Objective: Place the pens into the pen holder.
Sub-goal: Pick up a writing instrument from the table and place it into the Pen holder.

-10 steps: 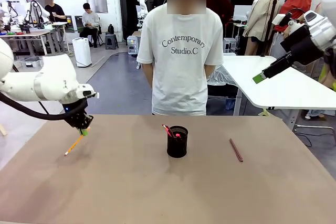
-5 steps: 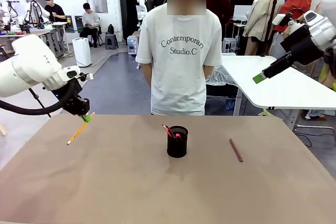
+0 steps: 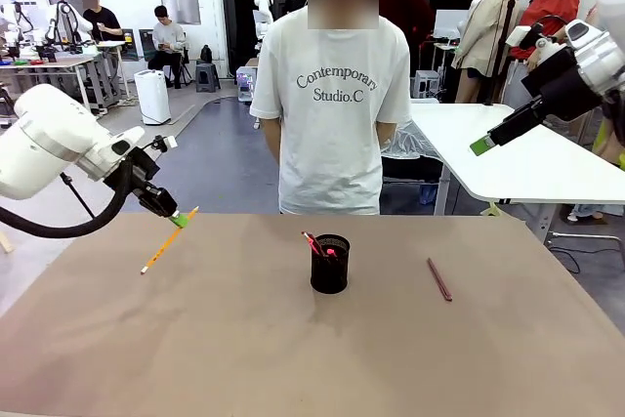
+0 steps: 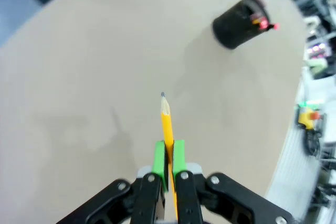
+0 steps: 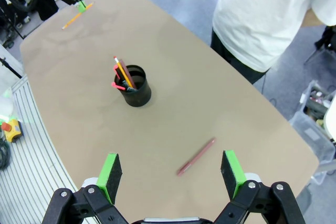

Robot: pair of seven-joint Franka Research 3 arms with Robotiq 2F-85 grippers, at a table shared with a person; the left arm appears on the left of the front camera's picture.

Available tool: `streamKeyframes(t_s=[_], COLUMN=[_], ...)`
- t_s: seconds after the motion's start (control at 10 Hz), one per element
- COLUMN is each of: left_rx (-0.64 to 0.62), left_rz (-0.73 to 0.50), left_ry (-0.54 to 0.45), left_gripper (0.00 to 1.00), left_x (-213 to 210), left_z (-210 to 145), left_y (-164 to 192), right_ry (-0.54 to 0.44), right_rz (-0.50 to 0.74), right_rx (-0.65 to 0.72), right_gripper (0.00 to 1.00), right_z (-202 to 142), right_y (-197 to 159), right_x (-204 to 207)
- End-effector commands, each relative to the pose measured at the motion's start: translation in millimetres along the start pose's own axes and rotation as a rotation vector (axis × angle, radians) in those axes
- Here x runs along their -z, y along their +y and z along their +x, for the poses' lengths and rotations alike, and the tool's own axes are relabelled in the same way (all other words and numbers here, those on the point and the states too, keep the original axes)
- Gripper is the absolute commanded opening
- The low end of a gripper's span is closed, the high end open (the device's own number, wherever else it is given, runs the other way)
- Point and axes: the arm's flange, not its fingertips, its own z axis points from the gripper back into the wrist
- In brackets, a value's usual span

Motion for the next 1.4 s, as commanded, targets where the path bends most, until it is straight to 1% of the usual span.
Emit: streamKeyframes(t_s=[0.0, 0.1, 0.2, 0.3, 0.4, 0.6, 0.7, 0.8, 0.9, 1.0, 1.1, 1.2, 1.3], left_rx=[0.106, 0.141, 0.183, 0.162, 0.138, 0.138, 0.151, 0.176, 0.213, 0.233, 0.297, 0.378, 0.402], left_rz=[-0.139, -0.153, -0.165, -0.167, -0.11, -0.11, -0.131, -0.275, -0.343, -0.388, -0.417, -0.418, -0.384], left_ry=[-0.15, -0.249, -0.307, -0.266, -0.245, -0.245, -0.269, -0.339, -0.431, -0.472, -0.513, -0.566, -0.623], left_gripper=[0.0, 0.0, 0.0, 0.0, 0.0, 0.0, 0.0, 0.0, 0.0, 0.0, 0.0, 0.0, 0.0], left_x=[-3, -4, -5, -5, -3, -3, -4, 4, 9, 12, 12, 13, 10], left_z=[-9, -13, -15, -12, -6, -6, -6, -6, -1, 3, 6, 9, 10], left_y=[12, 12, 9, 6, 13, 13, 13, 6, -5, -17, -29, -44, -61], right_ry=[-0.02, -0.02, -0.02, -0.02, -0.02, -0.02, -0.02, -0.02, -0.02, -0.02, -0.02, -0.02, -0.02], right_rz=[0.014, 0.014, 0.014, 0.014, 0.014, 0.014, 0.014, 0.014, 0.014, 0.014, 0.014, 0.014, 0.014], right_rx=[0.0, 0.0, 0.0, 0.0, 0.0, 0.0, 0.0, 0.0, 0.0, 0.0, 0.0, 0.0, 0.0], right_gripper=[1.0, 1.0, 1.0, 1.0, 1.0, 1.0, 1.0, 1.0, 1.0, 1.0, 1.0, 1.0, 1.0], right_z=[0, 0, 0, 0, 0, 0, 0, 0, 0, 0, 0, 0, 0], right_y=[0, 0, 0, 0, 0, 0, 0, 0, 0, 0, 0, 0, 0], right_x=[0, 0, 0, 0, 0, 0, 0, 0, 0, 0, 0, 0, 0])
